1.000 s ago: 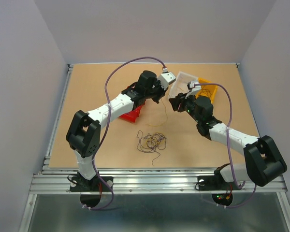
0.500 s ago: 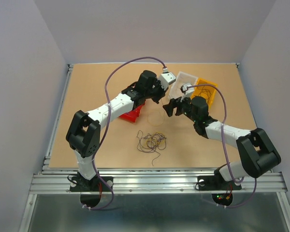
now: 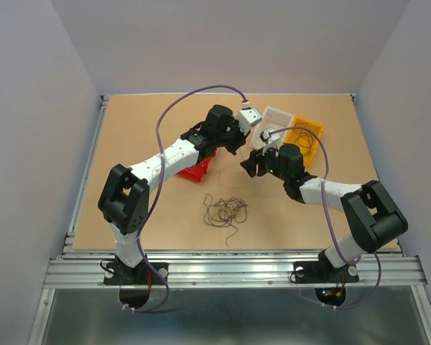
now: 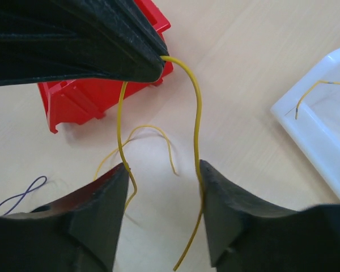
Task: Untangle the cables
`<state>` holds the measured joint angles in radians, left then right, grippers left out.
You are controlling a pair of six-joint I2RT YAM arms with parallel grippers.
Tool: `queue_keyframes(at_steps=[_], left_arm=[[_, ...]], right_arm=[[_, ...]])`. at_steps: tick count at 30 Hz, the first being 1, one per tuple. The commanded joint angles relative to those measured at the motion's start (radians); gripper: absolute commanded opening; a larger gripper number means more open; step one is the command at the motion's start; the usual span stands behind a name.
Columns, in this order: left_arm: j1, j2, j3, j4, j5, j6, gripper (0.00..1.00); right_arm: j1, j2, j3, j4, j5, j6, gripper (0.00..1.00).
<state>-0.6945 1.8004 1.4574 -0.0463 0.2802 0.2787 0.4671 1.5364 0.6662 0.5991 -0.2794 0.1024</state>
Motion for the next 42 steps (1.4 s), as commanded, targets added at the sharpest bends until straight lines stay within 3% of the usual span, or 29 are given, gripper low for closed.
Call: queue_keyframes(at_steps=[1,2,5,6,11,12,14,15,21,33,42], left_arm=[[-0.007,-0.019,0.052,0.013,0.019,0.002,0.0],[-0.008,-0.019,0.052,0.013,0.027,-0.003,0.01],[-0.007,-0.022,0.052,0.013,0.036,-0.009,0.06],[-0.005,-0.026,0.049,0.014,0.037,-0.01,0.15],[0.018,-0.09,-0.017,0.118,-0.004,-0.054,0.59],[0.027,-0.105,-0.052,0.144,-0.009,-0.065,0.75],[0.05,-0.153,-0.089,0.194,-0.004,-0.104,0.8],[0.073,-0.17,-0.119,0.238,0.0,-0.12,0.88],[0.112,-0.251,-0.213,0.359,0.01,-0.159,0.9],[0.113,-0.254,-0.249,0.41,0.027,-0.153,0.9],[0.113,-0.237,-0.244,0.408,0.042,-0.159,0.9]], right_arm=[[0.015,0.001,0.065,0.073,-0.014,-0.01,0.55],[0.013,0.001,0.065,0.079,-0.014,-0.003,0.42],[0.015,0.004,0.067,0.102,-0.003,0.017,0.15],[0.013,0.005,0.067,0.106,0.006,0.028,0.01],[0.013,0.008,0.076,0.107,0.075,0.069,0.01],[0.013,0.008,0.079,0.107,0.121,0.077,0.0],[0.012,0.007,0.096,0.081,0.169,0.083,0.01],[0.011,0.007,0.133,0.062,0.212,0.074,0.01],[0.008,-0.01,0.282,-0.084,0.344,0.043,0.01],[-0.044,-0.105,0.501,-0.217,0.465,0.043,0.01],[-0.113,-0.062,0.539,-0.246,0.53,0.046,0.01]])
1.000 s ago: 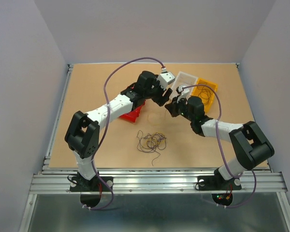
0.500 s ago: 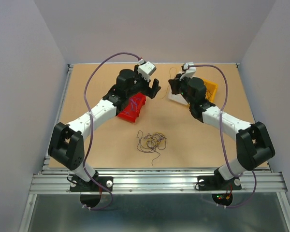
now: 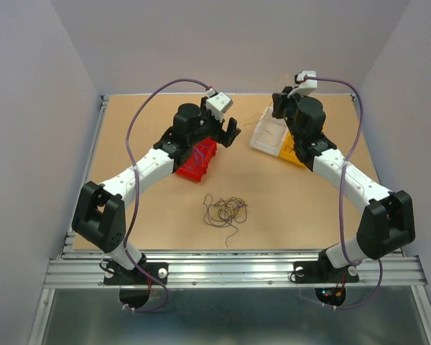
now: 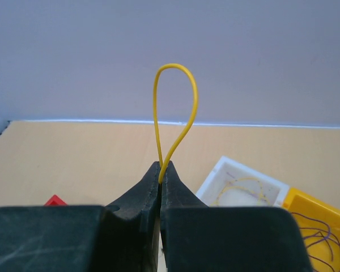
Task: Untangle the cables
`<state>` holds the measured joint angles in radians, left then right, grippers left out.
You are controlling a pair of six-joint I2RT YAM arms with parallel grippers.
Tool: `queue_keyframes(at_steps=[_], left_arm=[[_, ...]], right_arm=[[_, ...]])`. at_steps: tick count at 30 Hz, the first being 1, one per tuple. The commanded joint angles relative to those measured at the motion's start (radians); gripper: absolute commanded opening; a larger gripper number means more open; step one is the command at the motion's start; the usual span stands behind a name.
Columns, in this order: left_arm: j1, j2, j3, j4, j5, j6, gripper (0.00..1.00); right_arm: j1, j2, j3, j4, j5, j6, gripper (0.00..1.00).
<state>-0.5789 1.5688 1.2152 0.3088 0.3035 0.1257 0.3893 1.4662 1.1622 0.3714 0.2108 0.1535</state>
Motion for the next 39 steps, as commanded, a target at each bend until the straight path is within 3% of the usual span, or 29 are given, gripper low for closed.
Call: queue_keyframes(at_steps=[1,7,25,30,33,39], left_arm=[[-0.002,-0.003,0.0,0.052,0.014,-0.005,0.9],[-0.002,0.008,0.004,0.049,0.013,-0.004,0.9],[-0.004,0.053,0.037,0.013,0.042,-0.003,0.9],[-0.002,0.06,0.041,0.004,0.051,-0.001,0.9],[-0.004,0.062,0.047,0.0,0.055,-0.003,0.9],[-0.004,0.063,0.049,-0.007,0.066,-0.003,0.9]], right_arm=[[-0.053,0.009,0.037,-0.02,0.032,0.0,0.01],[-0.138,0.055,0.017,-0.02,-0.045,0.05,0.01],[-0.15,0.4,0.163,-0.117,-0.085,0.049,0.01],[-0.126,0.525,0.324,-0.259,-0.042,0.083,0.01],[-0.101,0.618,0.451,-0.406,0.065,0.116,0.01],[-0.096,0.692,0.514,-0.572,0.119,0.176,0.01]])
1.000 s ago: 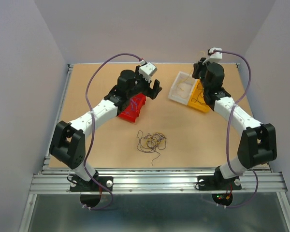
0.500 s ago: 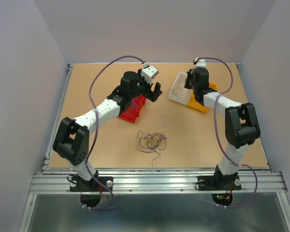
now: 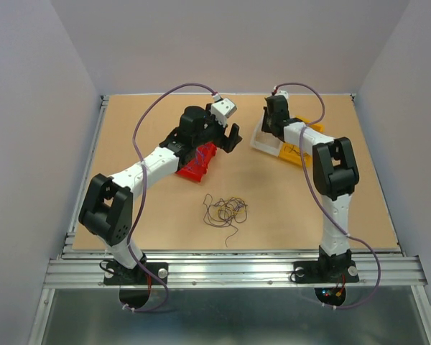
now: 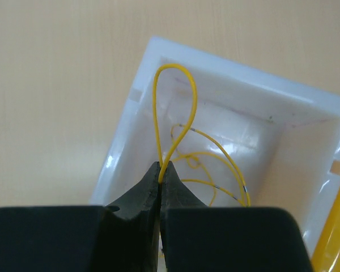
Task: Untangle the cables
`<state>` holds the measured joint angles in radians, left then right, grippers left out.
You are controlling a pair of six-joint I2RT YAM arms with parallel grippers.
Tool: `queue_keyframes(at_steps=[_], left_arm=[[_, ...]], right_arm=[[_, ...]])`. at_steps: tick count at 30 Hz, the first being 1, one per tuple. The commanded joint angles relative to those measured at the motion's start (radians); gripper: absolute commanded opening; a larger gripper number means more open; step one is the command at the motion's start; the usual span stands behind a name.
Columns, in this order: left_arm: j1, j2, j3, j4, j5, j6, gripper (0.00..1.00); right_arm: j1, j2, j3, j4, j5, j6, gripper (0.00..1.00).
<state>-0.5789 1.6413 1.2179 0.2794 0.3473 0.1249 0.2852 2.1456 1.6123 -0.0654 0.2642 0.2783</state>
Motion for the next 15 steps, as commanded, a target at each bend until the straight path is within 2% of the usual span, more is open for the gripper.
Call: queue_keyframes(at_steps=[1,6,11,15], left_arm=[[-0.004,-0.009,0.046,0.021,0.024,-0.002,0.9],[-0.004,-0.012,0.048,0.021,0.025,-0.005,0.9],[-0.006,-0.008,0.051,0.018,0.025,-0.004,0.9],[-0.004,-0.011,0.049,0.018,0.022,-0.002,0.9]], right_arm=[[0.006,0.022,0.072,-0.173,0.078,0.053,0.01],[0.008,0.118,0.165,-0.301,0.147,0.059,0.04],[0.008,0.238,0.282,-0.352,0.116,0.064,0.05],[0.006,0.214,0.284,-0.353,0.101,0.065,0.07]])
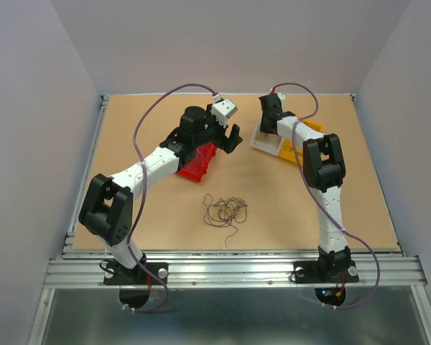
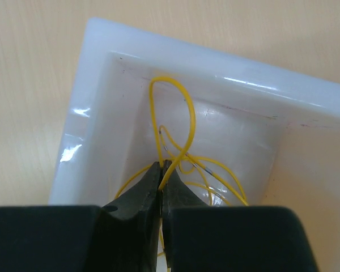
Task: Untangle the cables
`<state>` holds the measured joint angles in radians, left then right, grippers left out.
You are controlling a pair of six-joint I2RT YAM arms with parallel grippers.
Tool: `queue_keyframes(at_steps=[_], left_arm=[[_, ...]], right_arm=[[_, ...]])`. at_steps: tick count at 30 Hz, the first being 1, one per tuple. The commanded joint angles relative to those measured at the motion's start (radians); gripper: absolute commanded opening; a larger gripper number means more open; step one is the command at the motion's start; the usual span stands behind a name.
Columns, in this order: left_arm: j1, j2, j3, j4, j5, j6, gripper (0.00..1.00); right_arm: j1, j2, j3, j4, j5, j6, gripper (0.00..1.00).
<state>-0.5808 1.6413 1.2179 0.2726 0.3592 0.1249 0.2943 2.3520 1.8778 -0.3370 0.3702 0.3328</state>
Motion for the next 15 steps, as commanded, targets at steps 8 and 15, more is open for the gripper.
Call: queue_keyframes(at_steps=[8,15], left_arm=[[-0.004,-0.023,0.043,0.025,0.006,0.005,0.9],[-0.008,-0.02,0.043,0.025,-0.002,0.01,0.9]], right_arm=[[-0.003,-0.125,-0.049,-0.051,-0.042,0.006,0.33],[0.002,-0.217,-0.104,-0.034,-0.033,0.003,0.37]])
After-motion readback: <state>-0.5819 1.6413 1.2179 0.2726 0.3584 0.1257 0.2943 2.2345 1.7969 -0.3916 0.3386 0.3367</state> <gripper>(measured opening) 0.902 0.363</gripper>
